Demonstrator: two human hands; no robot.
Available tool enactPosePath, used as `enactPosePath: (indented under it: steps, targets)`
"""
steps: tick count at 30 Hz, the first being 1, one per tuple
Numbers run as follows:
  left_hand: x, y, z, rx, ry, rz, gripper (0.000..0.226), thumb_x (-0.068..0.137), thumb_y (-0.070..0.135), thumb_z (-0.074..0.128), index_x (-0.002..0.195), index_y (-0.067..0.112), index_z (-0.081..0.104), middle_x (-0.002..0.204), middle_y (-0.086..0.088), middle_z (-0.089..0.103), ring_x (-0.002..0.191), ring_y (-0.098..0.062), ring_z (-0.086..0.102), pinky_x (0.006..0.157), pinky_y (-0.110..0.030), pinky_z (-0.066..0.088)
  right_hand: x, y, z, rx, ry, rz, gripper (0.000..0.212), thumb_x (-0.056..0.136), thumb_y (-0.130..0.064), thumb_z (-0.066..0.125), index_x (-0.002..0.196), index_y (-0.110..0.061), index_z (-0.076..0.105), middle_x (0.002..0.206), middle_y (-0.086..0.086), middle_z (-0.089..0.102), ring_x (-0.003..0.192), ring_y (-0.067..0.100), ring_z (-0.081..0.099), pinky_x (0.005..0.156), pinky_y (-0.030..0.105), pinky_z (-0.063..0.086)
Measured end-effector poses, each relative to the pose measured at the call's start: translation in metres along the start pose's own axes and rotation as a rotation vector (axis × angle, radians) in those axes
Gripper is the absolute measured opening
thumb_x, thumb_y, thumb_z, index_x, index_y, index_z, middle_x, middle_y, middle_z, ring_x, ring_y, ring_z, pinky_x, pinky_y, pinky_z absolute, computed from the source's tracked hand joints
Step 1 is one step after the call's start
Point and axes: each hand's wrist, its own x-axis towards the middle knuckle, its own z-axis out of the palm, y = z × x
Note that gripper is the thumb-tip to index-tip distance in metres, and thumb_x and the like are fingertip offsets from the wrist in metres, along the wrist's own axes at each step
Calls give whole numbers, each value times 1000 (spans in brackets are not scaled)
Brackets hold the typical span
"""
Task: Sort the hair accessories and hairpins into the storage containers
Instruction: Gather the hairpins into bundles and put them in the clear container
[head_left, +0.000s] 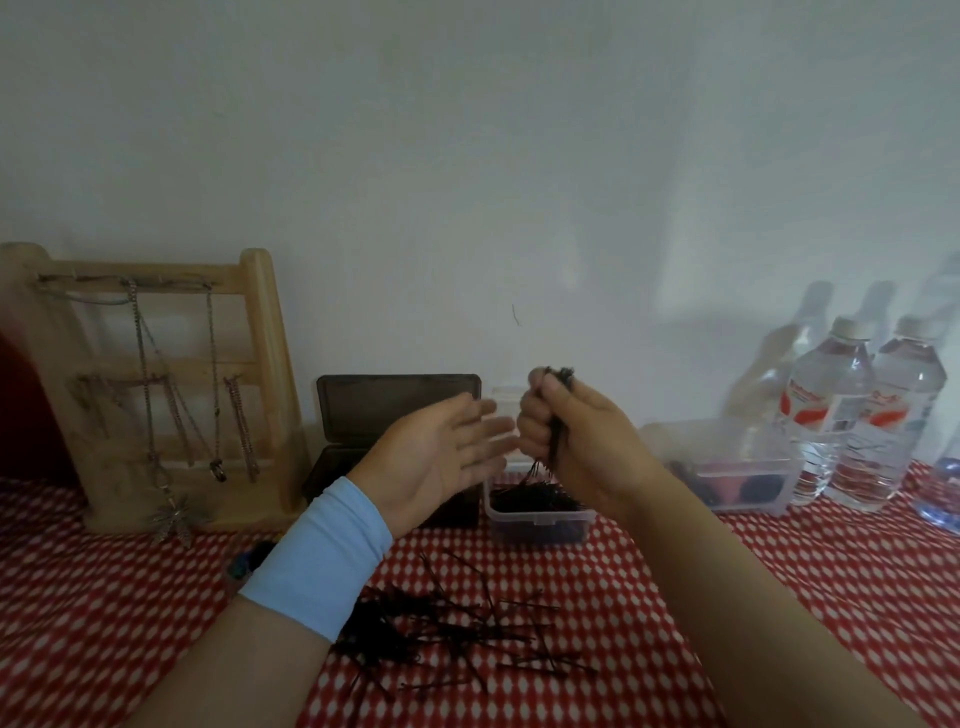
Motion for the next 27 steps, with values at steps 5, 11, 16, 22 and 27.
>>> enactPosePath:
  steps: [5,11,16,22,27]
  targets:
    - [-8,-1,13,-305,-119,-208,55,99,34,43,123,-16,47,127,-36,56,121,-44,54,103,-49,42,4,-4,-6,-116,158,-221,22,108,-15,37,95,-13,55,69,-4,46,63,13,43,61,26,41]
    - [-8,1,8,-541,-180,-201,67,100,31,40,134,-26,29,130,-44,46,127,-49,45,112,-53,31,2,11,0,-467,170,-218,19,106,-12,39,102,-18,57,68,-3,49,70,17,49,68,27,45]
    - [-6,-1,7,-476,-136,-238,75,92,32,49,139,-20,22,130,-44,46,123,-52,47,107,-56,33,1,7,3,-547,202,-245,21,106,-10,38,116,-17,56,67,-5,49,69,14,50,73,29,50]
    - [-7,-3,13,-494,-187,-227,61,96,31,44,115,-27,45,121,-46,52,114,-51,51,101,-57,35,1,8,2,-631,127,-232,18,106,-13,40,102,-18,56,69,-6,53,68,13,52,69,24,47]
    - [-5,-2,4,-290,-168,-244,63,98,39,42,129,-17,37,124,-38,56,117,-47,56,105,-51,40,0,7,-3,-604,53,-85,18,106,-15,41,100,-14,58,71,0,53,71,17,53,70,27,48]
